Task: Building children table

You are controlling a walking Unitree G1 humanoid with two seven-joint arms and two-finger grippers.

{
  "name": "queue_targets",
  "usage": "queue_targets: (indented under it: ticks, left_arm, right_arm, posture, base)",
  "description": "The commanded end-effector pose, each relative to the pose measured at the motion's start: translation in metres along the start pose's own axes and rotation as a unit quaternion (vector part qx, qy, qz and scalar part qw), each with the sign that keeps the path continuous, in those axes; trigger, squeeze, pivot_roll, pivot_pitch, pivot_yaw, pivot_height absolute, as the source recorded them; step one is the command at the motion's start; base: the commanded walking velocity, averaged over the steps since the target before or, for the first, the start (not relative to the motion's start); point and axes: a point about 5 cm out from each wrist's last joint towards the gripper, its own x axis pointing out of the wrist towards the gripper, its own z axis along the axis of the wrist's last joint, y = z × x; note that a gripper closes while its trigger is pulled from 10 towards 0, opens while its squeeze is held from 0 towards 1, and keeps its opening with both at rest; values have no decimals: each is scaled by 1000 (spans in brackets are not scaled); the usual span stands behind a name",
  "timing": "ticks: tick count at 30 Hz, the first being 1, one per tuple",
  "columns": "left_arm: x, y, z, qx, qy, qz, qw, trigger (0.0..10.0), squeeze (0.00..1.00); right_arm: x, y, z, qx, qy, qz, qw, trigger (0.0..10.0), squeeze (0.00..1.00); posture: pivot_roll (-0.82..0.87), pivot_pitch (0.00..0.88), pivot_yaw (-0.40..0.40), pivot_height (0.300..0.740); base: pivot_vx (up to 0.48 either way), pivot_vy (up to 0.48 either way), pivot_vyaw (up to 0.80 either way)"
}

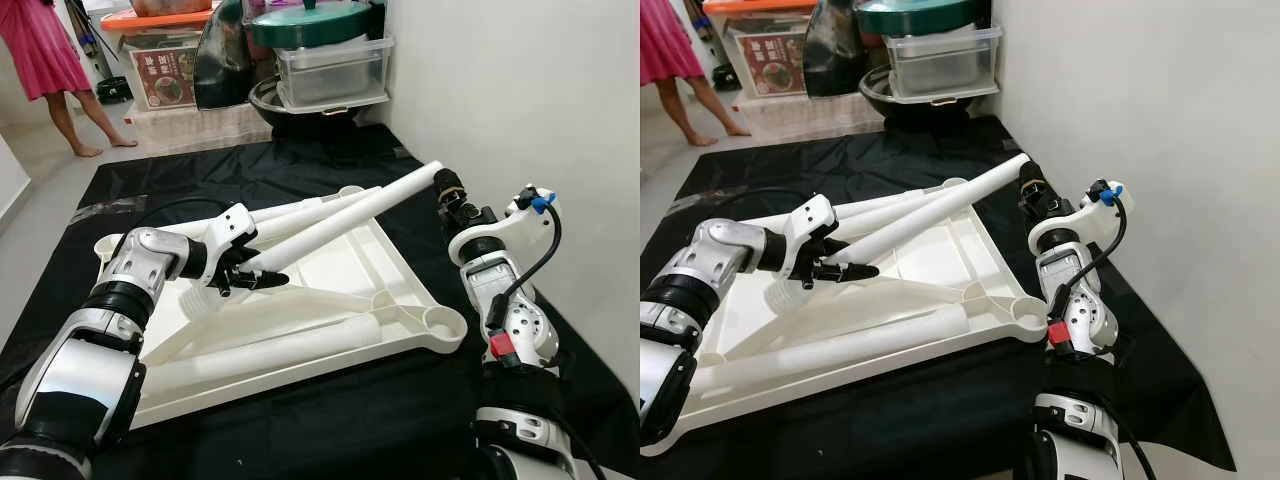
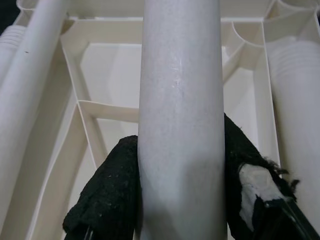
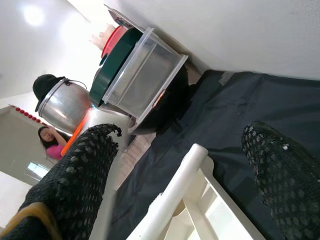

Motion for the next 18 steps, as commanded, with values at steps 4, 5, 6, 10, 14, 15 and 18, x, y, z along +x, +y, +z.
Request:
queue_targets:
  ticks: [4, 5, 6, 10, 14, 15, 18]
  left_arm:
    - [-2, -2, -3, -20, -19, -8, 1000, 10000, 0]
    - [-2, -2, -3, -20, -19, -8, 1000, 10000, 0]
    - [0, -4, -2, -23, -26, -18, 999, 784, 0]
    - [3, -5, 1, -38, -48, -25, 998, 0, 0]
    - [3, -5, 1, -43, -54, -23, 997, 0, 0]
    - [3, -5, 1, -43, -54, -23, 997, 0, 0]
    - [1, -4, 16, -29, -107, -17, 994, 0, 0]
  right_arm:
    - [-1, -1, -11, -6, 14, -4, 1000, 10000, 0]
    - [-1, -1, -11, -6, 14, -4, 1000, 10000, 0]
    - [-1, -1, -11, -6, 15, -3, 1000, 10000, 0]
    - [0, -1, -12, -5, 16, -2, 1000, 10000, 0]
    - [0, -1, -12, -5, 16, -2, 1000, 10000, 0]
    - [0, -1, -12, -5, 16, -2, 1000, 10000, 0]
    - [0, 5, -14, 2, 24, 22, 999, 10000, 0]
  posture:
    - [-38, 0, 25, 740]
    - [-38, 0, 25, 740]
    - [-38, 0, 25, 740]
    - [-38, 0, 25, 740]
    - [-37, 0, 25, 740]
    - [-37, 0, 25, 740]
    - [-33, 0, 20, 740]
  base:
    - [0, 0, 0]
    - [0, 0, 0]
    - [0, 0, 0]
    - [0, 0, 0]
    - [0, 0, 0]
    - [0, 0, 0]
    - [0, 0, 0]
